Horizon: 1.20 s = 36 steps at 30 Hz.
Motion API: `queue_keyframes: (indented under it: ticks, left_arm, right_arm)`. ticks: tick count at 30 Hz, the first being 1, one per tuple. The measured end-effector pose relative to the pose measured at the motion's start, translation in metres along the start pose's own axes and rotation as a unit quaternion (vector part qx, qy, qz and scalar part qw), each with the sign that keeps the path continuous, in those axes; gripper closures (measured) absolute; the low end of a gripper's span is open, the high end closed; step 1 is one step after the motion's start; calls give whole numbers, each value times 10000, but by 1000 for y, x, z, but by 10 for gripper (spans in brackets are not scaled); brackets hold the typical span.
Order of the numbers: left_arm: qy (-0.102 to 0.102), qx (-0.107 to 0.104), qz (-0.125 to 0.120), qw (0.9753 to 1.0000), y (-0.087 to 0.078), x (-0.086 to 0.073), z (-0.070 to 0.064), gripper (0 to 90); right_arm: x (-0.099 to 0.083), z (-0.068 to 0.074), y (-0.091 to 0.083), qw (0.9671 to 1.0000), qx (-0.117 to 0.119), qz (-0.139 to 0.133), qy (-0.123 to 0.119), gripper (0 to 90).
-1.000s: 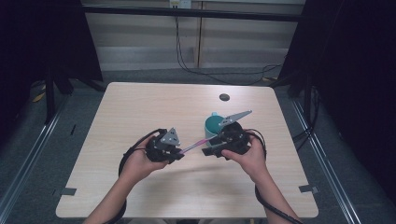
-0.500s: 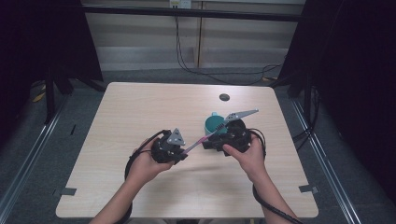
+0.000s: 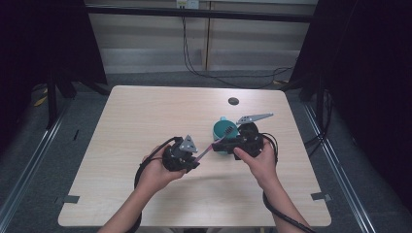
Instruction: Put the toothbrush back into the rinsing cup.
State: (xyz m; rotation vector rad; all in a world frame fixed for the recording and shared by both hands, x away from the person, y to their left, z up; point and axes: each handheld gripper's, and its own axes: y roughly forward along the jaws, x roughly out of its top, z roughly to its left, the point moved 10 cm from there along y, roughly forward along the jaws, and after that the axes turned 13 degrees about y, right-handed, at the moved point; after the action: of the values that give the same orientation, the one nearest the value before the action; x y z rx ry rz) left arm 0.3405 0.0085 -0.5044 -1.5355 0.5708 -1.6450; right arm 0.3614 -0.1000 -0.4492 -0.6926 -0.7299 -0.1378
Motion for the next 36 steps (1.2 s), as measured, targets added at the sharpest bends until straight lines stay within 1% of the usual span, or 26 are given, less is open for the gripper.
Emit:
queue_keyframes:
  ticks: [2,3,6,7,8,9,11,12,13,14,15,16,18,21,22,23,25,26,27,29,30,31,32,34,35,36]
  left_arm:
    - [-75,-31,-12,10000,2,1,-2,785]
    - [-39,-32,23,10000,2,0,-2,785]
    - [-76,-85,12,9999,3,2,-3,784]
    - [-109,-49,3,9999,4,3,-4,784]
    - [-73,-75,37,9999,5,3,-4,783]
    - [-78,-78,36,9999,6,3,-5,782]
    - [-87,-121,60,9999,8,4,-7,778]
    - [-116,-151,69,9998,9,4,-9,778]
    - [-77,-138,107,9998,10,5,-9,775]
    - [-134,-130,123,9998,10,5,-9,775]
    - [-122,-144,136,9997,10,5,-9,776]
    - [-162,-134,109,9997,11,6,-9,776]
    - [-200,-97,100,9997,11,6,-8,779]
    - [-152,-132,47,9998,11,9,-11,794]
    - [-110,-149,69,9998,11,10,-13,794]
    - [-98,-140,78,9998,11,10,-13,794]
    - [-137,-178,38,9997,12,11,-14,796]
    - [-126,-194,2,9997,13,12,-14,796]
    - [-106,-196,-27,9997,13,13,-14,796]
    - [-115,-226,-56,9997,14,14,-16,794]
    - [-124,-251,-75,9996,14,15,-17,791]
    - [-194,-268,-109,9994,15,17,-19,791]
    - [-193,-297,-91,9993,15,17,-19,791]
    - [-376,-288,-99,9988,15,16,-18,796]
    - [-380,-299,-107,9988,15,16,-17,801]
    - [-438,-281,-129,9986,14,15,-16,801]
  right_arm:
    - [1,1,0,10000,69,-31,51,701]
    - [1,1,0,10000,75,-33,48,705]
    - [2,3,0,9999,109,-63,64,722]
    - [2,4,0,9998,170,-85,76,726]
    - [3,4,0,9998,179,-86,95,727]
    - [3,5,0,9997,176,-91,115,732]
    - [5,7,1,9993,295,-140,189,748]
    - [5,7,1,9993,295,-140,189,748]
    - [5,8,1,9993,308,-140,181,754]
    - [5,9,2,9991,344,-143,196,758]
    - [5,9,3,9990,358,-159,209,759]
    - [6,10,3,9988,367,-191,247,765]
    - [7,11,4,9981,459,-230,326,776]
    - [8,11,5,9984,422,-247,300,770]
    - [8,11,6,9984,405,-243,302,799]
    - [7,13,7,9983,455,-220,293,804]
    - [8,15,6,9984,463,-219,251,817]
    - [9,18,6,9979,536,-223,285,823]
    - [9,19,5,9980,517,-245,275,825]
    - [10,21,5,9975,607,-229,268,830]
    - [10,21,5,9979,546,-238,255,831]
    - [11,21,5,9978,556,-252,252,831]
    - [11,21,5,9978,562,-252,259,832]
    - [12,21,5,9976,568,-269,288,831]
    - [11,21,4,9975,568,-284,319,828]
    - [11,21,4,9975,568,-284,319,828]
